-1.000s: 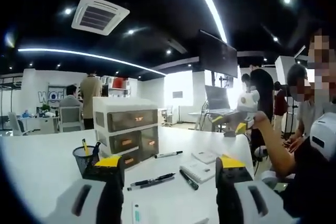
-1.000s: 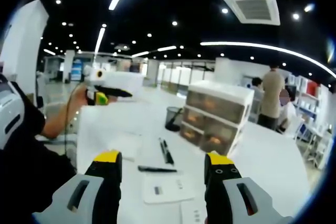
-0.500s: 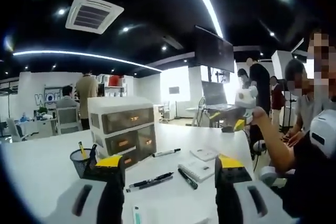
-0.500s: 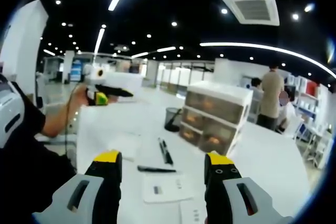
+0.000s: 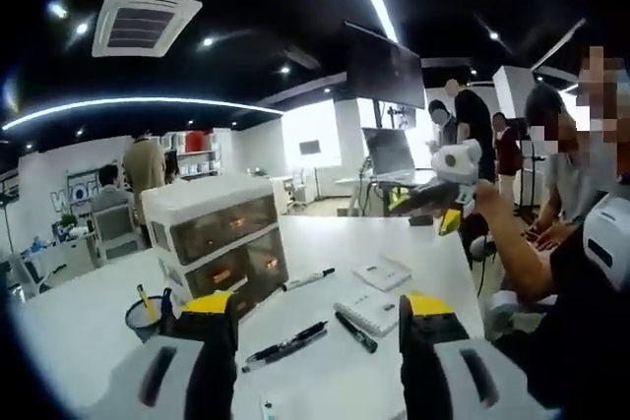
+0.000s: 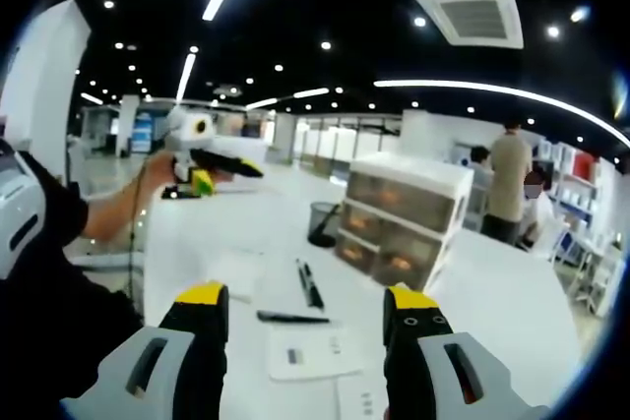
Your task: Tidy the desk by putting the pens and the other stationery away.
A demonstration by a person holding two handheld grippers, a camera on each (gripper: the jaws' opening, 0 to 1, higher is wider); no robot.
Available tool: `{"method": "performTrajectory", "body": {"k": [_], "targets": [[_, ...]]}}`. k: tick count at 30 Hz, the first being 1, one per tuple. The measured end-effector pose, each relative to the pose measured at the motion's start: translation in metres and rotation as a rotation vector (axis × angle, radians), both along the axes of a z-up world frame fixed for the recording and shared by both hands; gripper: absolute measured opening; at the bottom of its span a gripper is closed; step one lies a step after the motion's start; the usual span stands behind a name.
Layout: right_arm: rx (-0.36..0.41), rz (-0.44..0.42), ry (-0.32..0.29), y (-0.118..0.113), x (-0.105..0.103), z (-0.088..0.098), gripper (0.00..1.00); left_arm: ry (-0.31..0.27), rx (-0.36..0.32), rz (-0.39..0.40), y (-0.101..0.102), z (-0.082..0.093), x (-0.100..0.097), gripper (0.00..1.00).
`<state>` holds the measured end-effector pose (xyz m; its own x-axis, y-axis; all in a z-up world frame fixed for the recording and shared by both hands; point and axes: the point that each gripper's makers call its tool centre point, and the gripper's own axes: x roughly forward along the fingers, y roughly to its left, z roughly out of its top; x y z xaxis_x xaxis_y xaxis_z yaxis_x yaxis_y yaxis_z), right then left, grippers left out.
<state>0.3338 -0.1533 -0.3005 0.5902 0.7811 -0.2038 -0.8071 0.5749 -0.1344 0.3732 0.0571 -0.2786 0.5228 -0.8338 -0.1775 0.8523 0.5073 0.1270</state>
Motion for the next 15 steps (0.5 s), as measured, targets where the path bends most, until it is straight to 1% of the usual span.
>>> {"method": "performTrajectory", "body": {"k": [5,8,12,15], "targets": [[-0.001,0.000,0.000,0.000,-0.001,0.000,0.60,0.008,0.066,-0.034,-0.012,-0.002,0.003,0.63],[0.001,0.000,-0.001,-0.001,-0.001,0.000,0.60,0.029,0.129,-0.076,-0.020,-0.009,0.002,0.63],[0.001,-0.001,-0.002,-0.001,-0.001,0.000,0.60,0.039,0.182,-0.088,-0.028,-0.014,0.009,0.62],[0.003,-0.001,-0.003,-0.002,-0.002,0.001,0.60,0.050,0.209,-0.094,-0.032,-0.016,0.015,0.62]]}}
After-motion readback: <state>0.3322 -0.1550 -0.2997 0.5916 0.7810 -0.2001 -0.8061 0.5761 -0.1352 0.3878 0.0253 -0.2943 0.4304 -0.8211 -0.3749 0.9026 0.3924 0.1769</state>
